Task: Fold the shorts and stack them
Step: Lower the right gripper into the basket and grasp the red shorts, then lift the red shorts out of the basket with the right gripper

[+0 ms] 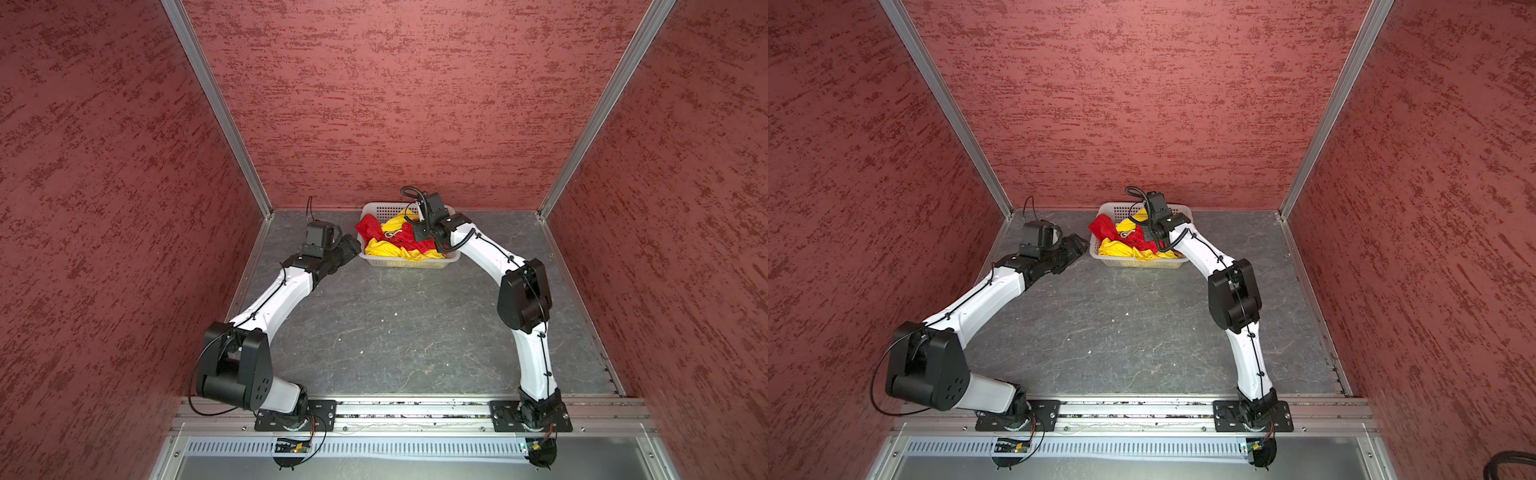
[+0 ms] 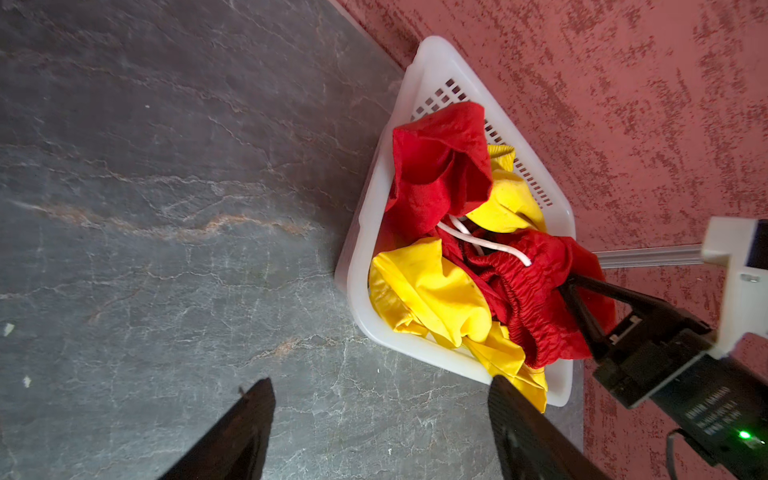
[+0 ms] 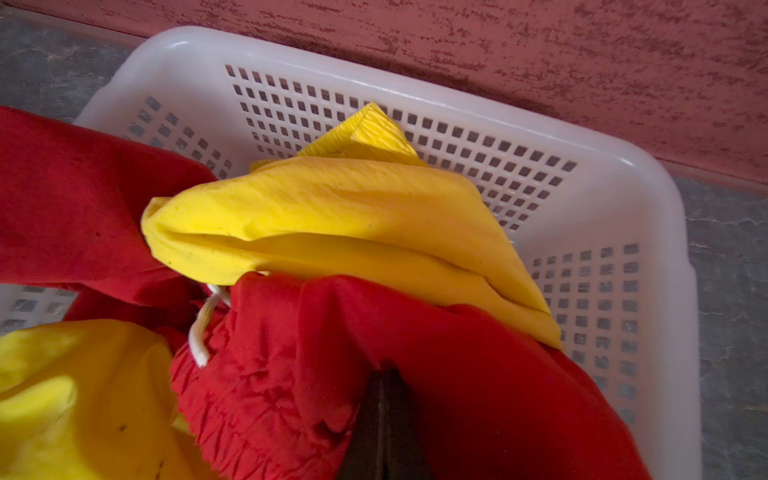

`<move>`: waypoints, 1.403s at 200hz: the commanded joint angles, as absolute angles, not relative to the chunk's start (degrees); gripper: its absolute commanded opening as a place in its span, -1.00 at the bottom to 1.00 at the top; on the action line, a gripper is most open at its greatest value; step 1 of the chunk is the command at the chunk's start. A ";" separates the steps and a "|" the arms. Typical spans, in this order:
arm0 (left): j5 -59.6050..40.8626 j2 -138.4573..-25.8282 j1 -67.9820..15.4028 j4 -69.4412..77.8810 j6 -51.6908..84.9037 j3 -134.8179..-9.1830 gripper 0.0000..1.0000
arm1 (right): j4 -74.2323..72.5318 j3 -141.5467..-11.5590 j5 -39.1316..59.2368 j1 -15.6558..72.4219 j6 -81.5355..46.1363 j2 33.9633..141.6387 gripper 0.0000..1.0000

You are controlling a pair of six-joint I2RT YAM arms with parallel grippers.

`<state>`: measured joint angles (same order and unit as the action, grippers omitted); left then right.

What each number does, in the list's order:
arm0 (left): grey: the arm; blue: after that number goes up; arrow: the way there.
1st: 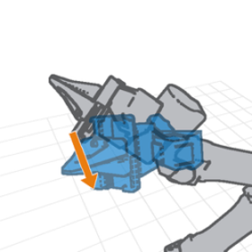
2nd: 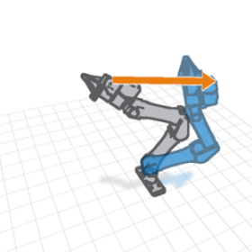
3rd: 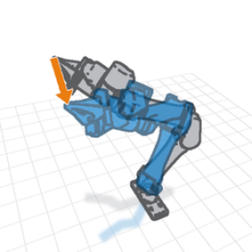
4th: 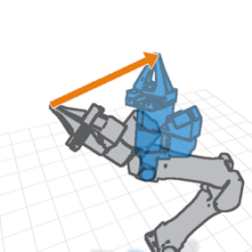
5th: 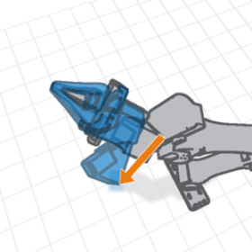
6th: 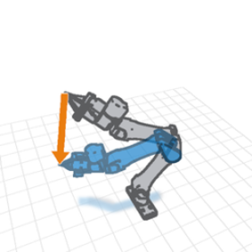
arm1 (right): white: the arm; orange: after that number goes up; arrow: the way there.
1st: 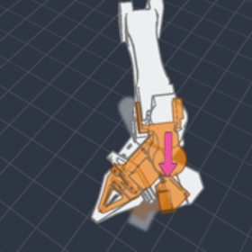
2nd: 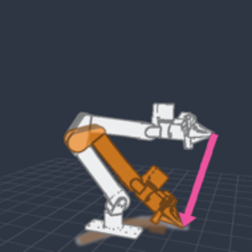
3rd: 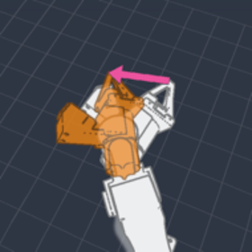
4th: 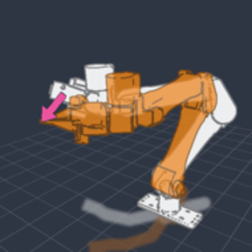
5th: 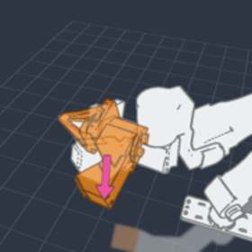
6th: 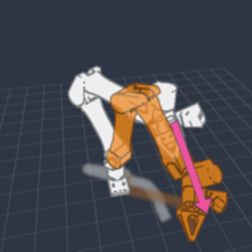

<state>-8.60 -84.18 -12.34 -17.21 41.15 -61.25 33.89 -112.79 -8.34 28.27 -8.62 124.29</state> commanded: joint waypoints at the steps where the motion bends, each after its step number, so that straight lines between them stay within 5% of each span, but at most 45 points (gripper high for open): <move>1: -9.40 -85.38 -12.58 -16.07 40.50 -61.60 0.63 | 36.72 -115.04 -6.64 28.30 -9.02 120.52 0.22; 15: -9.23 -85.65 -12.55 -16.29 40.12 -61.62 0.63 | 37.92 -114.68 -7.04 28.30 -9.16 120.84 0.54; 17: -9.23 -85.68 -12.56 -16.29 40.02 -61.61 0.63 | 38.02 -114.58 -7.25 28.34 -9.14 120.87 0.86; 21: -9.10 -85.66 -12.54 -16.29 39.96 -61.57 0.63 | 38.27 -114.33 -7.79 28.31 -9.14 121.14 0.97; 87: -8.92 -86.41 -11.43 -16.53 38.51 -61.22 0.63 | 38.82 -113.99 -10.77 27.82 -8.87 128.45 0.97; 96: -8.91 -86.86 -11.21 -16.45 38.52 -61.26 0.62 | 38.32 -114.21 -9.20 27.63 -8.92 129.24 0.80; 107: -8.92 -87.38 -11.00 -16.46 38.51 -61.39 0.62 | 37.50 -114.07 -6.40 27.11 -9.42 129.84 0.36; 115: -9.05 -87.92 -10.90 -16.30 38.43 -61.43 0.62 | 36.86 -113.87 -4.89 26.78 -10.28 129.93 -0.67; 119: -9.20 -88.19 -10.79 -16.08 38.42 -61.48 0.62 | 36.59 -113.74 -4.55 26.60 -10.70 129.86 -1.00; 155: -10.96 -92.22 -10.46 -15.57 37.76 -64.03 0.60 | 36.56 -115.11 -3.52 25.63 -11.61 125.04 -1.00; 190: -13.68 -96.57 -10.65 -13.67 38.47 -66.43 0.29 | 38.80 -120.64 -6.30 25.48 -10.11 117.64 -1.00; 280: -15.15 -104.46 -15.36 -11.99 38.67 -73.59 0.22 | 35.68 -135.54 -10.65 25.49 -7.18 106.11 -1.00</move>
<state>-14.02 -102.69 -13.80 -13.02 38.96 -71.46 39.09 -131.33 -8.51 25.65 -8.71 107.28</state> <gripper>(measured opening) 0.612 0.075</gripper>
